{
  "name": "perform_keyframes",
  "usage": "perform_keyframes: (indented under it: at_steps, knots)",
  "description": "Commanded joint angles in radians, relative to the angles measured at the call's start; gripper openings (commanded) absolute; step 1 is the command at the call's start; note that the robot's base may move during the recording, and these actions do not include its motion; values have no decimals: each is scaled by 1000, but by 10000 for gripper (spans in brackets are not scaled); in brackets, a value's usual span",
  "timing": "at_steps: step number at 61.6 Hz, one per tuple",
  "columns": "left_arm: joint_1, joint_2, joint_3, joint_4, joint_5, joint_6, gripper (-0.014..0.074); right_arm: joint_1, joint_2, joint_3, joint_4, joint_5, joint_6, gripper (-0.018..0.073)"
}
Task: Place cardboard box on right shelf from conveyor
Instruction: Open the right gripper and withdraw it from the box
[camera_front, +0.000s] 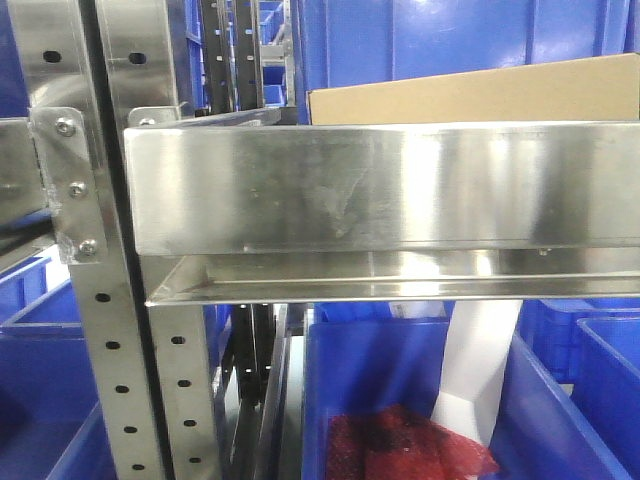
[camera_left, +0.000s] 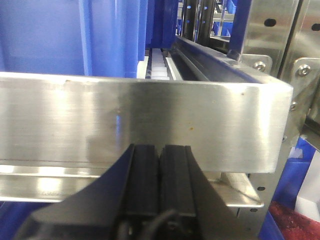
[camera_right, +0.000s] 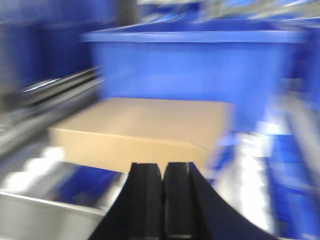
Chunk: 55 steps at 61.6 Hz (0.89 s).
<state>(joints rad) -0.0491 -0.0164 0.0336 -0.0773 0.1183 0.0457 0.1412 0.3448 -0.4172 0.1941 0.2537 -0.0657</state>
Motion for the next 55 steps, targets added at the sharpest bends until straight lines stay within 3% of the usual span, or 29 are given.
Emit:
perform_keyframes:
  at_steps: [1,17,31,55]
  knots:
    - [-1,-10,6,-6,-85,0,-116,-87,-113,61,5,-87,-12,19]
    - [-1,-10,6,-6,-85,0,-116,-206,-378,317,5,-98,-12,19]
    - [-1,-10,6,-6,-85,0,-116,-208,-367,445,6,-243,-7,19]
    - [-1,-10,6,-6,-85,0,-116,-208,-367,443,-7,-221,-8,19]
